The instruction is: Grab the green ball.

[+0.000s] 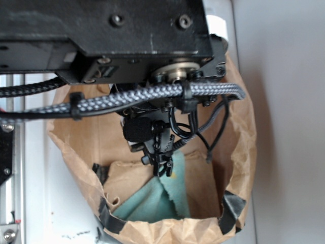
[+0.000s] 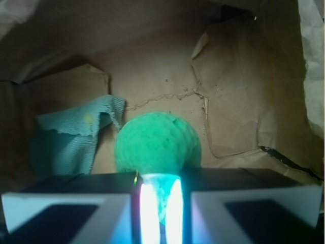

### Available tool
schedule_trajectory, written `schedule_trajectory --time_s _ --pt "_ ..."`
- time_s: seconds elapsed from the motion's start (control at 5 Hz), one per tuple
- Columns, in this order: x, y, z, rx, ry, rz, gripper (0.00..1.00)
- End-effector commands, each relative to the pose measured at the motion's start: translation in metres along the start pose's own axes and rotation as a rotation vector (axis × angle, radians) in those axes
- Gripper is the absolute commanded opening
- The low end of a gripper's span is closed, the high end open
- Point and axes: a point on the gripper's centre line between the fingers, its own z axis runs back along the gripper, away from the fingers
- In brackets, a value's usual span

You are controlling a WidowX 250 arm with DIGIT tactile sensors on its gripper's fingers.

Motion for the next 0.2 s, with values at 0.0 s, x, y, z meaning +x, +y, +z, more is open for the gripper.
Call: schedule_trajectory --time_s 0.0 --pt "0.0073 -0.0022 0.0367 -0.025 -0.076 -0.026 0.00"
